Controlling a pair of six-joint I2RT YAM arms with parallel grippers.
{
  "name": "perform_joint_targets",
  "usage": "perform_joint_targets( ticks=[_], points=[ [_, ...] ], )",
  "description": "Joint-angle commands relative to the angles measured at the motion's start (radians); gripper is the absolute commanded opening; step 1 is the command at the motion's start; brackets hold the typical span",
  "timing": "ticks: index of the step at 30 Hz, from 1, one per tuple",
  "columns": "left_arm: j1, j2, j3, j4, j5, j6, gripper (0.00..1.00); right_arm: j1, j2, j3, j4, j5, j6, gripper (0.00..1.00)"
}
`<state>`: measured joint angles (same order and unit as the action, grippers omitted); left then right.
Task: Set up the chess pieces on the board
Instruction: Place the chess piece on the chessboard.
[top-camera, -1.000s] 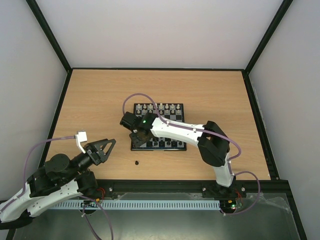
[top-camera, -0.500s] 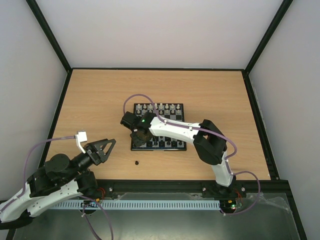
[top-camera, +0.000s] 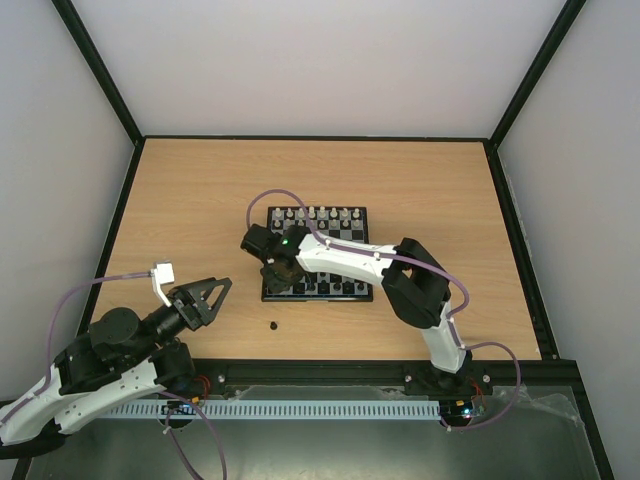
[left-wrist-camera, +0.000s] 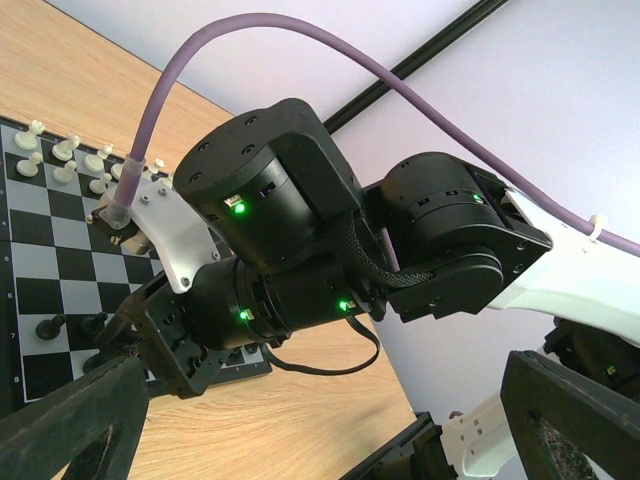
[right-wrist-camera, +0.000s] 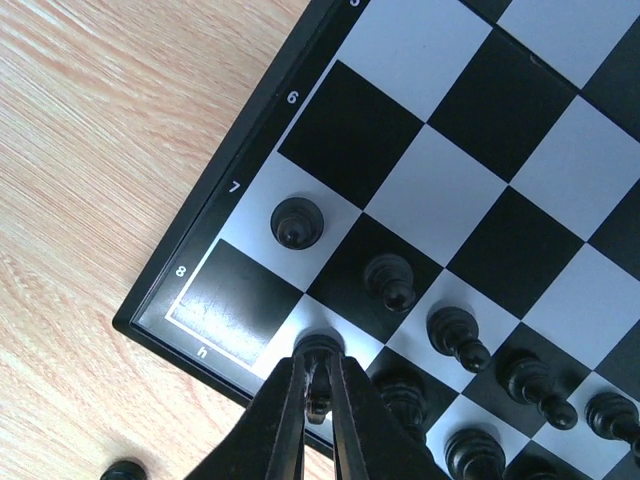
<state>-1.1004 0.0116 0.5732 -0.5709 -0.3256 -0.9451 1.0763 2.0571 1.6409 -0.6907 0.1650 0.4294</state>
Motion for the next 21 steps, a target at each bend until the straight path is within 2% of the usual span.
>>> perform_joint_targets(
  ticks=[1, 8, 14, 21],
  points=[
    [0.0, -0.017, 0.022, -0.002, -0.004, 0.016, 0.99, -0.012, 0.023, 0.011, -0.021, 0.001, -0.012, 0.09],
    [-0.001, -0.016, 0.021, -0.001, -0.003, 0.016, 0.99, -0.016, 0.026, 0.01, -0.017, 0.001, -0.012, 0.09],
    [0.0, -0.017, 0.02, -0.001, -0.004, 0.017, 0.99, -0.017, 0.002, 0.002, -0.003, -0.011, -0.013, 0.2],
    [-0.001, -0.017, 0.018, 0.001, -0.004, 0.016, 1.0, -0.017, -0.061, -0.022, 0.015, -0.038, -0.018, 0.26]
  ],
)
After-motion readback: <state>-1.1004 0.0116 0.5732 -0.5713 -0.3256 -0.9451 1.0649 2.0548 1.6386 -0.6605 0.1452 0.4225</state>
